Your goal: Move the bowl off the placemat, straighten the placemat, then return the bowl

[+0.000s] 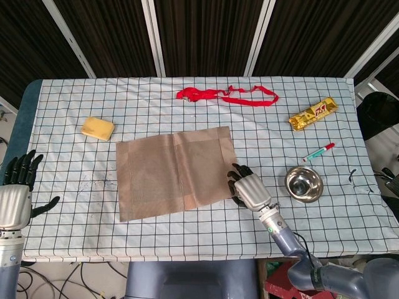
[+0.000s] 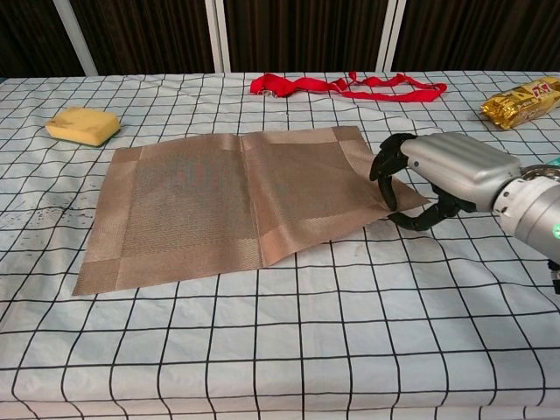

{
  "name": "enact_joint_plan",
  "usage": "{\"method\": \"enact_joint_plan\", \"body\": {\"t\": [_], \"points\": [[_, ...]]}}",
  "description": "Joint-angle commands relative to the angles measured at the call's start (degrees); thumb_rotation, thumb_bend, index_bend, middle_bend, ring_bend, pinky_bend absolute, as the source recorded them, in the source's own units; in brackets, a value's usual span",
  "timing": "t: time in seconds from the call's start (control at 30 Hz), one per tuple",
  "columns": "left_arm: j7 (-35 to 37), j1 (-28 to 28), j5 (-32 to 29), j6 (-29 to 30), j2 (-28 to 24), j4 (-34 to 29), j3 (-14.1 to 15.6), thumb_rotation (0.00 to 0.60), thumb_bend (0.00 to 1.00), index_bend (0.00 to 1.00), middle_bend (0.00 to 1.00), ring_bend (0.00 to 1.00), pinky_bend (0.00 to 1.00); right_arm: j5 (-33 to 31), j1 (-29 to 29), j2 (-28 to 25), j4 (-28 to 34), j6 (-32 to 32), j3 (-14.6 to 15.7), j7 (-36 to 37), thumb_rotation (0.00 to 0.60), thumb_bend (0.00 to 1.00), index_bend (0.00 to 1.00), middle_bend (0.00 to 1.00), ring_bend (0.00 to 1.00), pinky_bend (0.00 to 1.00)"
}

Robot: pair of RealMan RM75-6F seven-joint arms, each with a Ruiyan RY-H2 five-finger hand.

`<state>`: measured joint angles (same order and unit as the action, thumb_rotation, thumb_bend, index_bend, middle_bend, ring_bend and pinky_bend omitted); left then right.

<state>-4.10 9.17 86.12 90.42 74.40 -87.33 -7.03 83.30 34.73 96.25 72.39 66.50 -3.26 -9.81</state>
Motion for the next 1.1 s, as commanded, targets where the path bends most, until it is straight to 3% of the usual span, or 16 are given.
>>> {"method": "enact_joint_plan", "body": {"t": [0.03,0.57,1.1], "points": [[0.1,-0.1,0.4,0.1,-0.1,-0.1,0.2,0.6,0.04,0.05,0.0,0.0,0.0,0.9,-1.5,-1.6,2.0,1.3,1.2,-0.5,0.6,0.45,0.64,0.28,0.1,0.17],[0.3,-0.6,2.4,1.1,0.1,-0.4,1.3,0.6,0.04,0.06,0.0,0.0,0.0,7.3,-7.7,-5.2,10.2,6.0,7.8,-0.7,0.6,0.45,0.64,0.28,0.1,0.17],[0.5,-0.7,2.9,0.9,0.0,-0.5,1.5,0.6,0.04,0.06,0.0,0.0,0.0,10.1,-10.7,-5.5,11.9,6.0,10.3,-1.1,0.6,0.45,0.65,0.28,0.1,0.17]]}}
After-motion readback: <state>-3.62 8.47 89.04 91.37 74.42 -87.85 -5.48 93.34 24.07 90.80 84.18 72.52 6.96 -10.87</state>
